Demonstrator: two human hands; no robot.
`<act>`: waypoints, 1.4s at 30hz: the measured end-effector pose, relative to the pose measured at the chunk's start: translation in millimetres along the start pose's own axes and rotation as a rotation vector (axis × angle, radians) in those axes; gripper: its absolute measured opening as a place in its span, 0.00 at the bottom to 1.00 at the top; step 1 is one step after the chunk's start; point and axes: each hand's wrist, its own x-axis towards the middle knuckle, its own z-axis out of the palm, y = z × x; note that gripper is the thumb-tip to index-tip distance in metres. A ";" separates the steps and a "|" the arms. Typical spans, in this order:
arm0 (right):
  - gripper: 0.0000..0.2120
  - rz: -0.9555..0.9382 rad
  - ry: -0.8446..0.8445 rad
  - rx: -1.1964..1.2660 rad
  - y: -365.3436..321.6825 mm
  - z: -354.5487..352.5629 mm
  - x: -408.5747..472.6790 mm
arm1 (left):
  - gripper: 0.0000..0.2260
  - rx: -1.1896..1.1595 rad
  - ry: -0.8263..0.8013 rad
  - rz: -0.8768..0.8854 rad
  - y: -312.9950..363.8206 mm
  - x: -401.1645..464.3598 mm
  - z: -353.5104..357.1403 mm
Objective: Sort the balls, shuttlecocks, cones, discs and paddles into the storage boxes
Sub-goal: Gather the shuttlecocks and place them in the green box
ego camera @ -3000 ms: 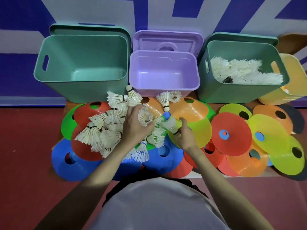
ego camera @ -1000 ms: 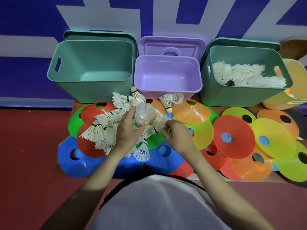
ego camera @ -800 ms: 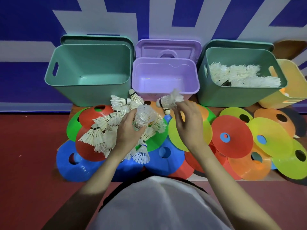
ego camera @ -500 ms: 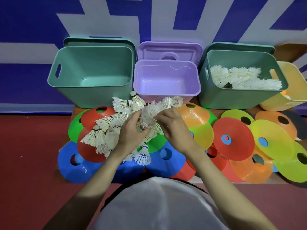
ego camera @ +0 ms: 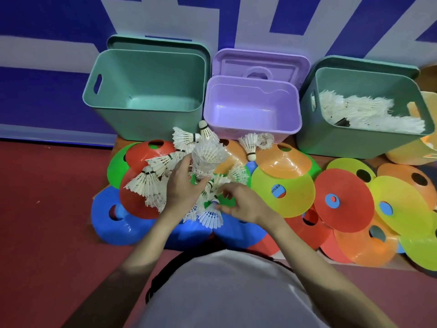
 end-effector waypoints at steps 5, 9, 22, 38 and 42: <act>0.20 0.012 -0.107 -0.138 -0.1 26.3 5.5 | 0.24 0.017 -0.011 -0.028 -3.6 -3.6 -1.4; 0.05 0.066 0.066 -0.129 6.2 19.3 7.8 | 0.23 0.010 -0.008 -0.026 -1.1 -3.3 -5.3; 0.18 0.075 0.846 0.602 -27.3 -74.9 0.9 | 0.27 0.136 -0.087 0.011 2.9 11.9 4.3; 0.11 0.202 0.681 0.617 -7.1 -59.5 36.8 | 0.27 0.011 -0.155 -0.067 -7.4 25.6 11.5; 0.06 0.327 0.596 0.458 23.3 -47.8 44.0 | 0.26 -0.013 -0.123 -0.088 -9.5 26.4 10.6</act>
